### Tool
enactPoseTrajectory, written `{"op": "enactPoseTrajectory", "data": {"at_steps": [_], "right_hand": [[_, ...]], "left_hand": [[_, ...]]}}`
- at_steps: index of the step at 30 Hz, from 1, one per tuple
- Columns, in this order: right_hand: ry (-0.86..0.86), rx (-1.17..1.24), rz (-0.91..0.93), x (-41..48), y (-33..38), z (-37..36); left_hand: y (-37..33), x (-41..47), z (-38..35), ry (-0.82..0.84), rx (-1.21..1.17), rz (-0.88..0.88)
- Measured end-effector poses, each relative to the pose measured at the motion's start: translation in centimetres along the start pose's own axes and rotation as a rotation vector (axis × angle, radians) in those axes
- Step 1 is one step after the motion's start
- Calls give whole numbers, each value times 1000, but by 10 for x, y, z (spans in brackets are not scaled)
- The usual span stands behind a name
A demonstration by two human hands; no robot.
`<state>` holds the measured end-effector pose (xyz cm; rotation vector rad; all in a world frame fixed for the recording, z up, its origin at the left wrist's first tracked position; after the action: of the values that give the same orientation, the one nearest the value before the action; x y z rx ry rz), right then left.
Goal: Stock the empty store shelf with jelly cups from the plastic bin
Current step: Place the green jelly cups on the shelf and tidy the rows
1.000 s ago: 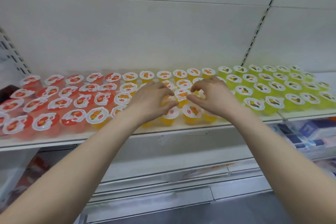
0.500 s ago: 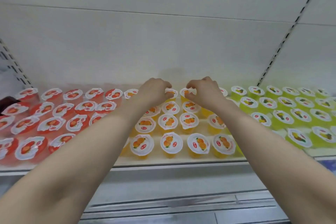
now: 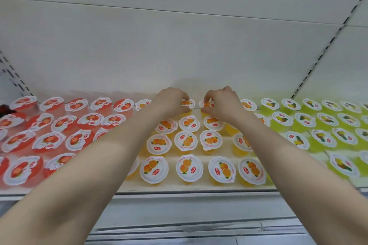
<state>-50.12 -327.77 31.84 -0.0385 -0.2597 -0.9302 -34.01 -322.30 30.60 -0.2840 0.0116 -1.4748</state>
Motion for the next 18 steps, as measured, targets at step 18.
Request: {"op": "enactPoseTrajectory", "data": {"at_steps": [18], "right_hand": [[39, 106, -34, -42, -15, 25]], "left_hand": [[-14, -39, 18, -39, -10, -191]]}}
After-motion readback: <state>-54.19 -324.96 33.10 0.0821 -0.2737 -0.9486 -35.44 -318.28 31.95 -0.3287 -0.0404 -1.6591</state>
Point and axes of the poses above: each hand's wrist, its own x-axis towards the middle knuckle, its own z-axis out of the back of the hand, y = z × x, the point moved 3 cm from there along x, towards the middle knuckle, and after that the axes turned 3 degrees about -y, right-handed, at the moved point
